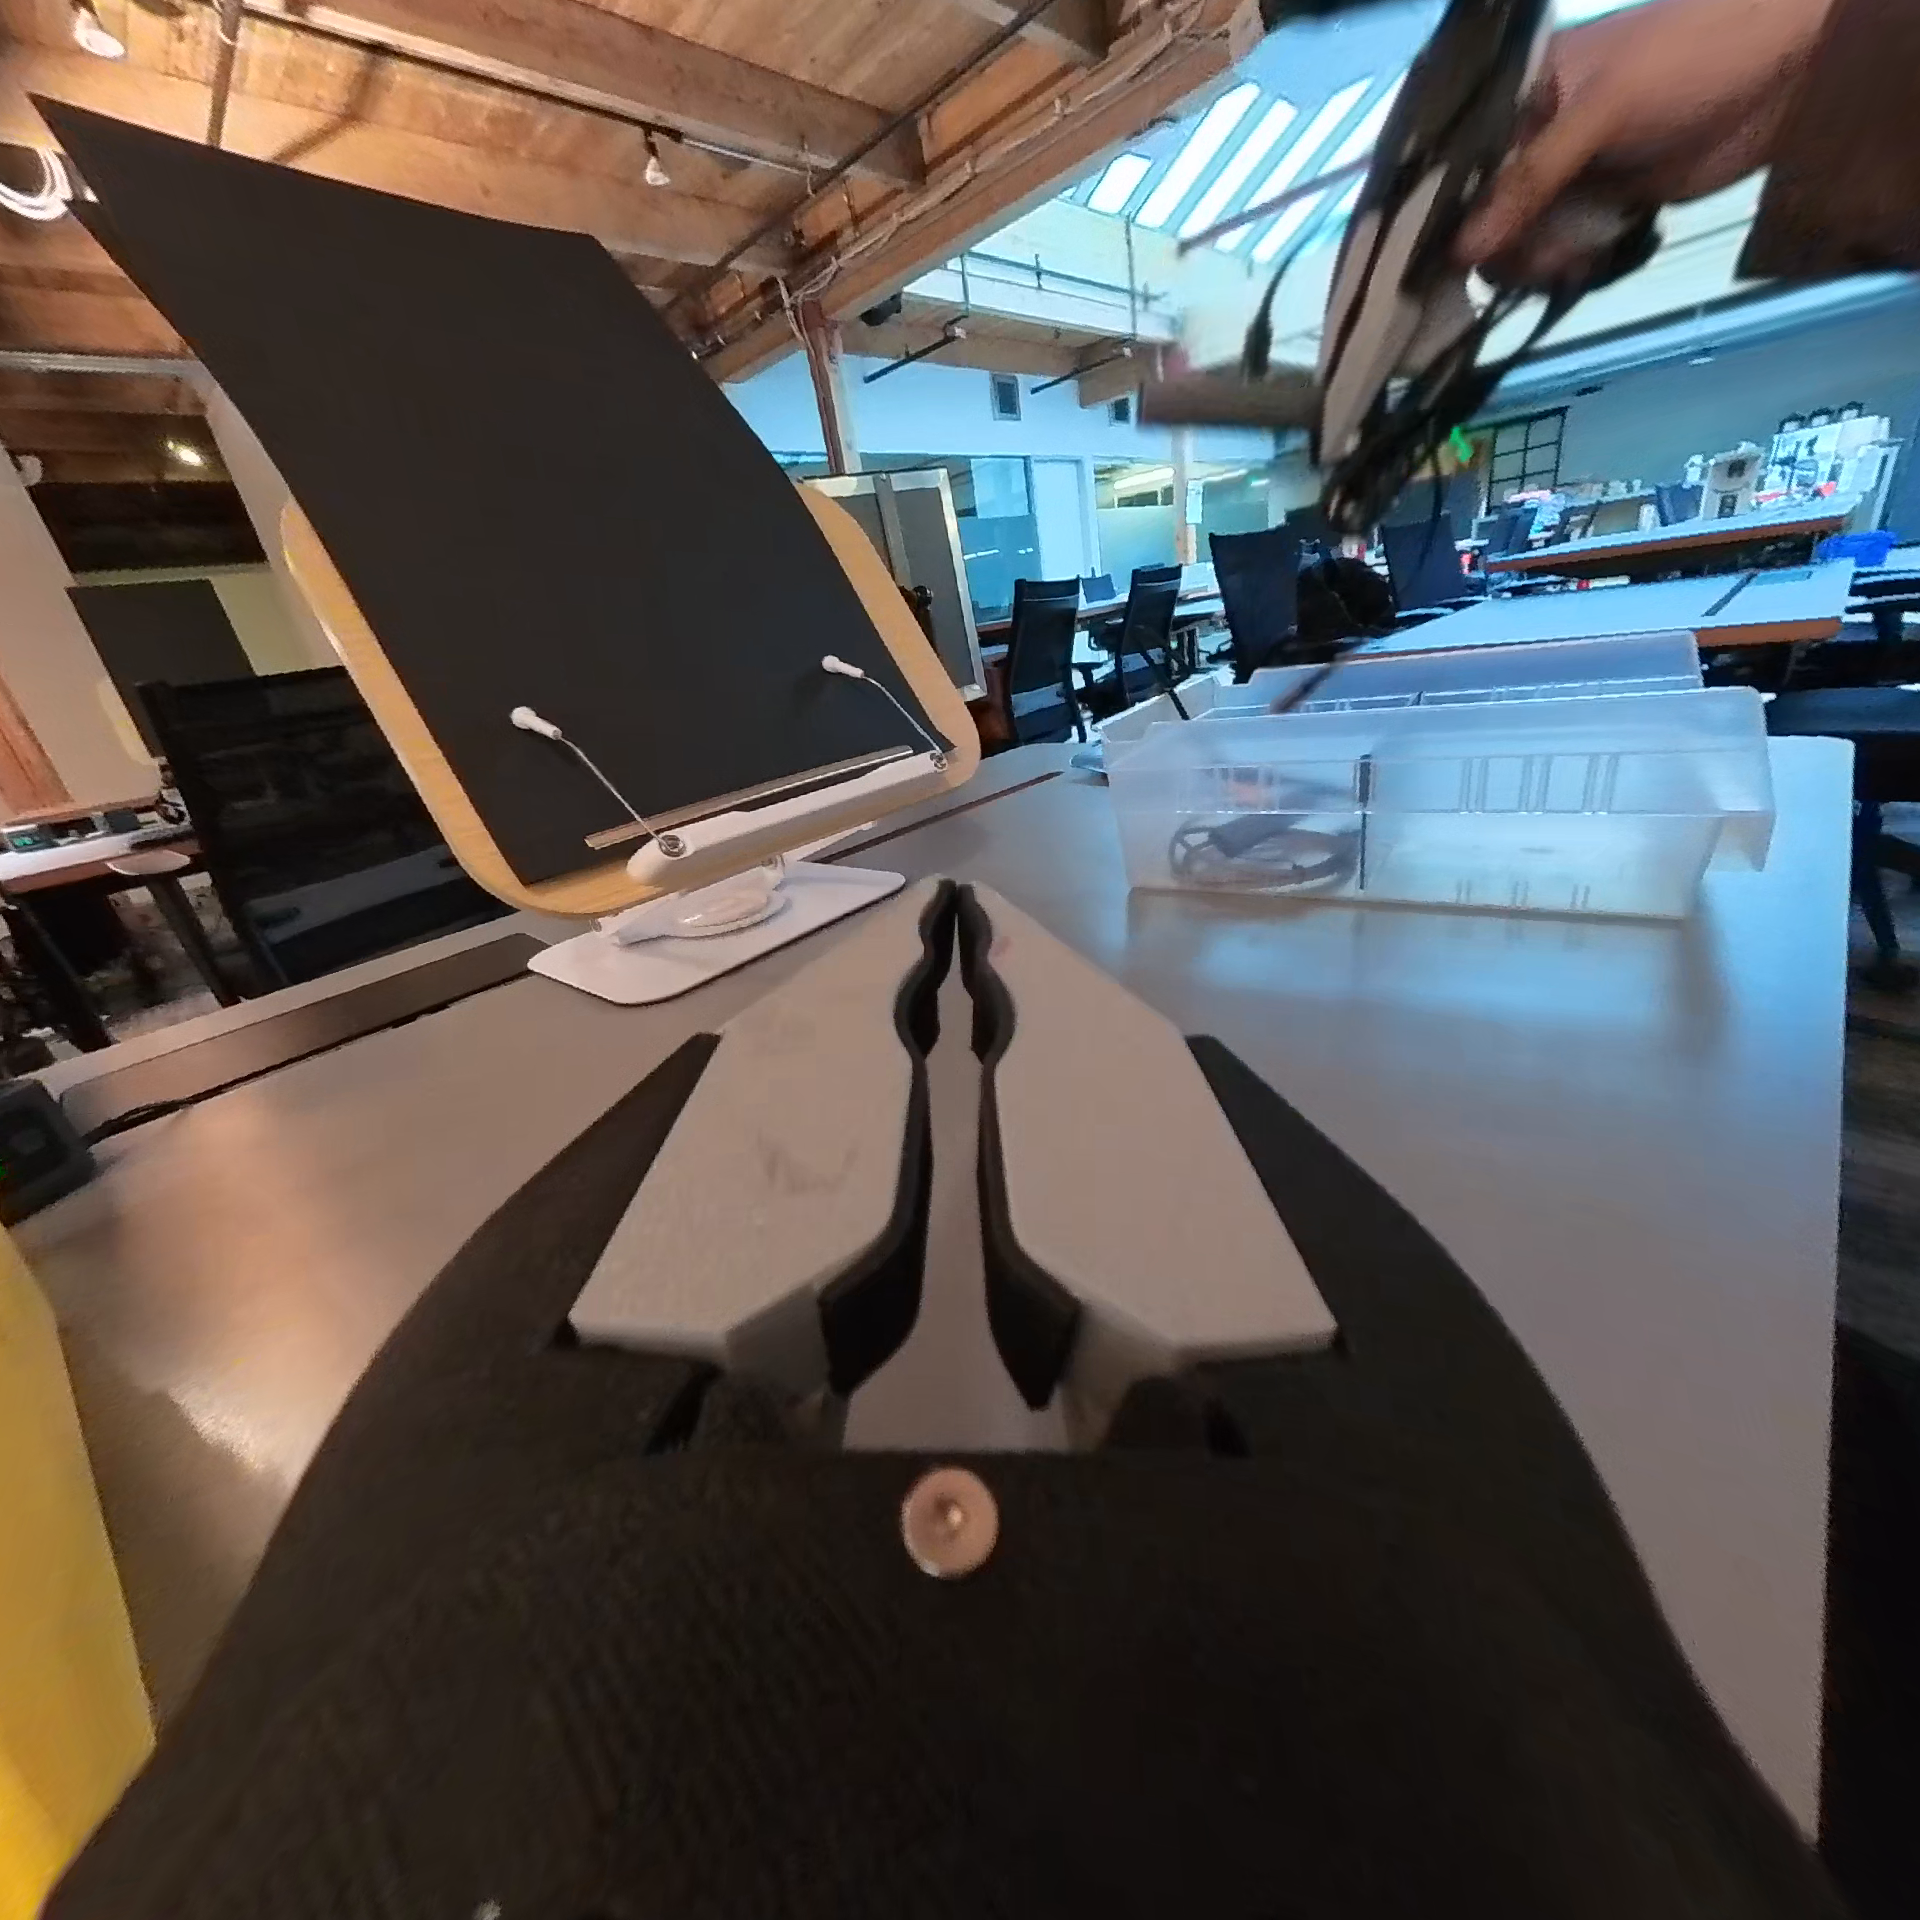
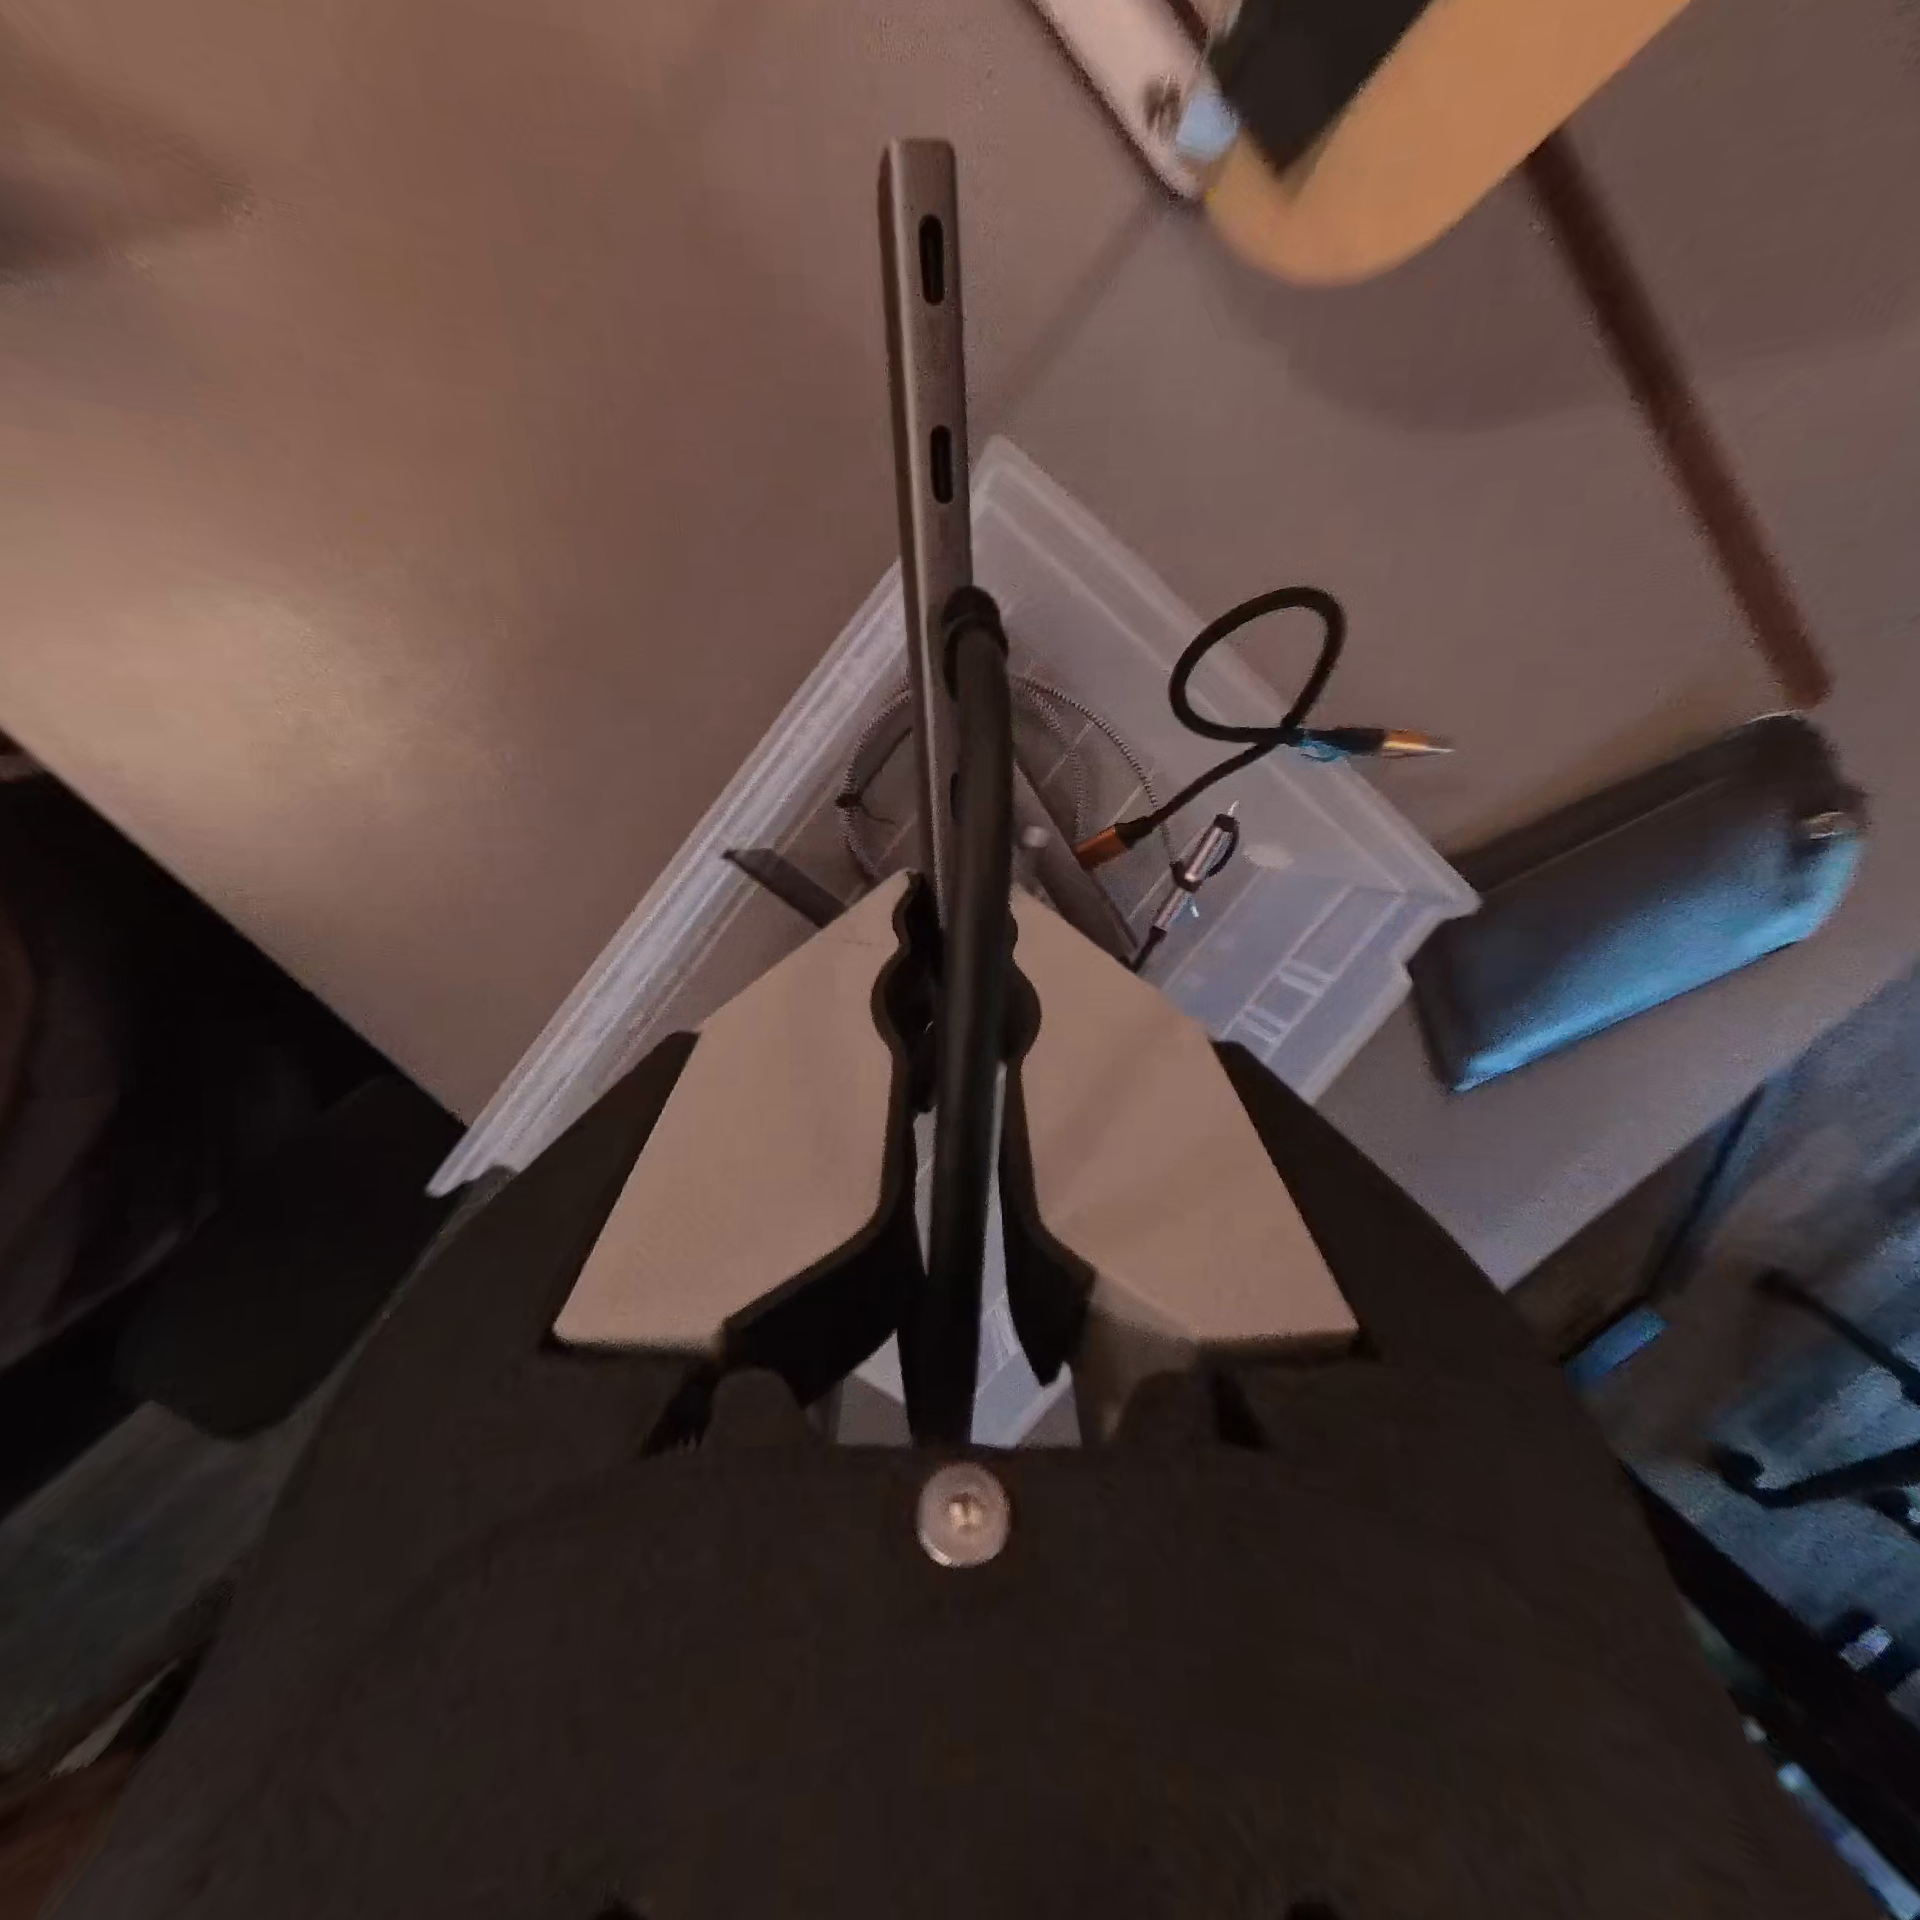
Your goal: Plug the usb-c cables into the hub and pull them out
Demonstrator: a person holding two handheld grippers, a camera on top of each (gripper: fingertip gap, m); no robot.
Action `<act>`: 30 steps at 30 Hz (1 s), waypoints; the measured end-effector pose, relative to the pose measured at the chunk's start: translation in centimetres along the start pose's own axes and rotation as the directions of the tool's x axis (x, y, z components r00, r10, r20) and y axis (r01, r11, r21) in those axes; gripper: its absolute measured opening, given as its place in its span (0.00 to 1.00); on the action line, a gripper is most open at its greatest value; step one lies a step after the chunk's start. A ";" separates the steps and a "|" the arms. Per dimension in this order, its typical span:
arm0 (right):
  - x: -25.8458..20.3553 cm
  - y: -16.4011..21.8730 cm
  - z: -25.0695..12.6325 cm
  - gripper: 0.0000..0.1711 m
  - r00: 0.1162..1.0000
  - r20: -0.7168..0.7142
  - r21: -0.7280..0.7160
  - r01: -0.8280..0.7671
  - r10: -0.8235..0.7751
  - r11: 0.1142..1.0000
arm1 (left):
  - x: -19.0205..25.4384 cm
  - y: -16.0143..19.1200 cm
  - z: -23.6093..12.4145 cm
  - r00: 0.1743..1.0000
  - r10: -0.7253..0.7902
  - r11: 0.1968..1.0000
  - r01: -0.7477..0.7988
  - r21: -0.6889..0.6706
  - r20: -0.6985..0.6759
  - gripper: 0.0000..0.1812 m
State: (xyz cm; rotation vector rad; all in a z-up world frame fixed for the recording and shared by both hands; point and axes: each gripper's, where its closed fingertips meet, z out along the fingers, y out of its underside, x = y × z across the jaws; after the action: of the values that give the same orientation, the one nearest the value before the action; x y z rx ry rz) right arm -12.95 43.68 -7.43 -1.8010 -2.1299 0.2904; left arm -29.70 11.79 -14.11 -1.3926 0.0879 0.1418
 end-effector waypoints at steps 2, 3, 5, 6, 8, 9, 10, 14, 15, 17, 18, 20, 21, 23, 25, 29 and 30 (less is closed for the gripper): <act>0.8 0.7 4.2 0.04 0.999 0.040 -0.068 -0.024 0.027 0.997 | -0.1 0.0 0.0 1.000 -0.017 1.000 0.017 0.000 0.001 0.00; 1.3 1.2 6.4 0.04 0.998 0.046 -0.108 -0.046 0.051 0.993 | -0.1 0.1 0.0 0.999 -0.030 1.000 0.030 -0.006 -0.012 0.00; 2.5 2.6 10.7 0.05 0.996 0.023 -0.199 -0.083 0.089 0.977 | 0.4 0.4 0.2 0.996 -0.067 0.997 0.065 -0.035 -0.054 0.00; 2.8 3.1 12.5 0.06 0.996 0.021 -0.224 -0.085 0.092 0.971 | 0.3 0.5 0.2 0.996 -0.075 0.996 0.073 -0.042 -0.056 0.00; 2.6 3.0 14.8 0.04 0.992 0.054 -0.213 -0.097 0.111 0.972 | 0.2 0.6 0.3 0.996 -0.079 0.996 0.077 -0.048 -0.047 0.00; 2.4 2.7 15.2 0.04 0.988 0.080 -0.199 -0.117 0.135 0.973 | 0.2 0.6 0.3 0.996 -0.079 0.996 0.077 -0.048 -0.049 0.00; 2.3 2.5 15.3 0.04 0.983 0.099 -0.193 -0.134 0.156 0.972 | 0.3 0.6 0.3 0.995 -0.080 0.996 0.077 -0.048 -0.052 0.00; 2.0 5.0 15.2 0.04 0.995 0.078 -0.327 -0.039 0.068 0.944 | 0.2 0.9 0.5 0.994 -0.092 0.993 0.088 -0.073 -0.055 0.00; 2.6 5.4 15.0 0.04 0.999 0.034 -0.350 -0.009 0.022 0.937 | 0.2 0.9 0.5 0.994 -0.094 0.993 0.089 -0.076 -0.056 0.00; 4.0 6.0 14.3 0.10 0.998 -0.065 -0.395 -0.001 -0.027 0.919 | 0.2 0.9 0.5 0.994 -0.093 0.993 0.088 -0.072 -0.055 0.00; 4.6 5.9 13.9 0.15 0.993 -0.106 -0.392 -0.002 -0.043 0.920 | 0.2 0.8 0.4 0.994 -0.092 0.994 0.088 -0.067 -0.053 0.00; 5.0 5.1 12.9 0.23 0.988 -0.143 -0.334 0.000 -0.051 0.943 | 0.1 0.6 0.3 0.995 -0.090 0.995 0.087 -0.052 -0.046 0.00; 5.1 4.5 12.1 0.27 0.988 -0.152 -0.291 -0.006 -0.040 0.957 | 0.1 0.5 0.2 0.995 -0.088 0.995 0.086 -0.046 -0.046 0.00; 5.4 3.3 10.2 0.40 0.986 -0.168 -0.184 -0.035 0.003 0.982 | 0.4 0.5 0.1 0.994 -0.090 0.995 0.087 -0.048 -0.064 0.00; 6.0 2.0 7.6 0.47 0.978 -0.202 -0.059 -0.069 0.055 0.996 | 0.5 0.7 0.2 0.993 -0.093 0.994 0.089 -0.059 -0.069 0.00; 6.1 0.2 1.2 0.47 0.941 -0.292 0.227 -0.103 0.169 0.968 | 0.4 0.9 0.3 0.993 -0.105 0.992 0.100 -0.082 -0.062 0.00; 5.4 0.2 -0.1 0.46 0.933 -0.295 0.295 -0.117 0.207 0.948 | 0.4 1.2 0.4 0.992 -0.115 0.988 0.109 -0.107 -0.058 0.00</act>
State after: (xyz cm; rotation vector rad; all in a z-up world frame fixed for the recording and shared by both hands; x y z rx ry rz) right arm -13.51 49.02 -6.72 -1.7294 -1.6326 0.2901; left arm -29.52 12.38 -15.30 -1.5029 0.0560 0.0081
